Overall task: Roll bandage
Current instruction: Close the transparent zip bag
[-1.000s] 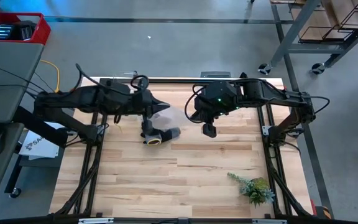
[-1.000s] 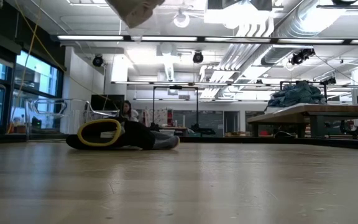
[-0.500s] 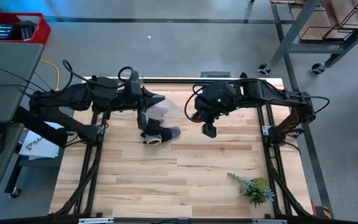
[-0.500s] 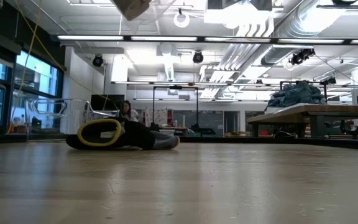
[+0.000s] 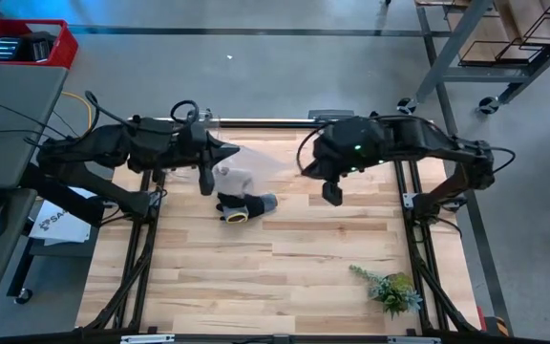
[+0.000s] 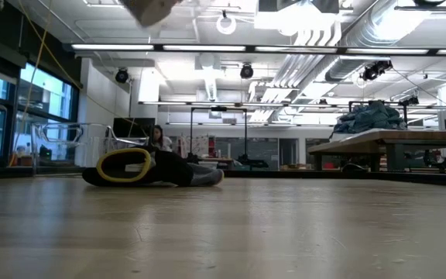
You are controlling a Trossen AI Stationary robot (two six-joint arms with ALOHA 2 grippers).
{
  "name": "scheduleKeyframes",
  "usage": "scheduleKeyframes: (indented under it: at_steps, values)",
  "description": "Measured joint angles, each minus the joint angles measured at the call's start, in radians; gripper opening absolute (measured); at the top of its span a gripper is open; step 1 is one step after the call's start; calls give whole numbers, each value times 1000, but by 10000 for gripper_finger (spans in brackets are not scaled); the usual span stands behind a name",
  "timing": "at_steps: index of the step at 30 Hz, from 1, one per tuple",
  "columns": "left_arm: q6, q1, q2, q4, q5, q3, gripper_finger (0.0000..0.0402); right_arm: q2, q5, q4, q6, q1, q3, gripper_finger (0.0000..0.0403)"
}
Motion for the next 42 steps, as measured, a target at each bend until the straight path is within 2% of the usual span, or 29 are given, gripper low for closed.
scheduleKeyframes:
  at_steps: [4,7,11,16,19,22,27,33,42]
  values:
    - [-9,-45,-16,36,-14,-42,0,-50,59,2,37,0,0,2]
    - [-8,-60,-13,109,-11,-95,0,-72,63,-2,49,0,1,22]
    - [31,-65,6,201,2,-164,0,-73,62,4,87,7,1,84]
    - [75,-60,38,223,-78,-190,0,-51,77,57,40,34,2,177]
    - [91,-55,60,292,-80,-190,0,-23,112,60,-6,36,2,206]
    - [110,-56,77,351,-76,-189,0,8,129,76,-20,24,2,212]
    - [102,-65,89,346,-73,-189,0,32,219,88,-45,10,1,213]
    - [91,-66,95,353,-74,-189,0,34,33,165,-46,7,2,213]
    - [116,-71,130,444,-67,-189,0,46,46,148,-42,7,2,213]
